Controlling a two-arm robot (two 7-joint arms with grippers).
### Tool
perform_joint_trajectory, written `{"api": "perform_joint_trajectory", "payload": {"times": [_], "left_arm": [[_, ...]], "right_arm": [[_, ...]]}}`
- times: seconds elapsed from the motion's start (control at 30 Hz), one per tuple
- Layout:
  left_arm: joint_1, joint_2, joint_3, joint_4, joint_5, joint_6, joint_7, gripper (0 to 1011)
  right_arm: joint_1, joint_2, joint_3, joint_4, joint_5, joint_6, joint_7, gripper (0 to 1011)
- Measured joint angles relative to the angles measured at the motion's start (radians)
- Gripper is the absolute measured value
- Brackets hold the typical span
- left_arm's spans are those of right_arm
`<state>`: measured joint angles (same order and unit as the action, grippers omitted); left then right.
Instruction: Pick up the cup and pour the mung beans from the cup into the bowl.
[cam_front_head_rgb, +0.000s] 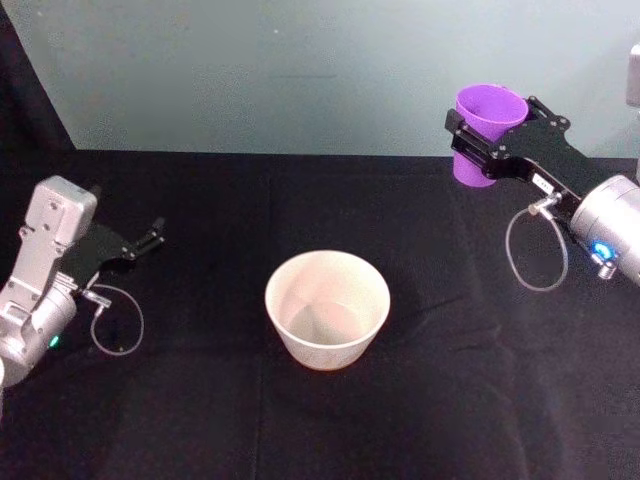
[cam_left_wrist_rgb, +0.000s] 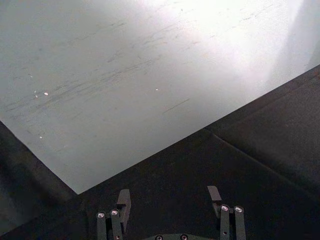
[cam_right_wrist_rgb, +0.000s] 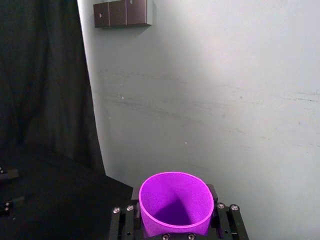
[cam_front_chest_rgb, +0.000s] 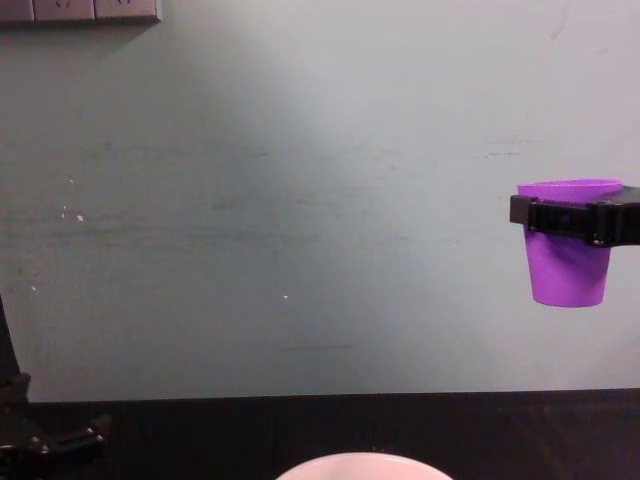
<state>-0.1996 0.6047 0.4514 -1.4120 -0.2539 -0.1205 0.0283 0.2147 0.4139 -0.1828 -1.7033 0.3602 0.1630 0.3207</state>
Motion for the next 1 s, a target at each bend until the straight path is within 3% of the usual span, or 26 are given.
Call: {"api": "perform_joint_trajectory", "payload": {"times": [0.43,0.7,1.0], "left_arm": [[0.000,0.000,0.000,0.000,0.000,0.000,0.000,1000],[0.000,0.000,0.000,0.000,0.000,0.000,0.000,1000],[0.000,0.000,0.000,0.000,0.000,0.000,0.000,1000]], "right_arm": [[0.018,0.004,-0.019,0.018,-0.028,-0.012,-0.019,749],[0.050,-0.022,-0.032,0.066,-0.019,-0.002,-0.020,749],[0.072,-0.007,-0.085,0.097,-0.061,-0.031,0.012,750]]}}
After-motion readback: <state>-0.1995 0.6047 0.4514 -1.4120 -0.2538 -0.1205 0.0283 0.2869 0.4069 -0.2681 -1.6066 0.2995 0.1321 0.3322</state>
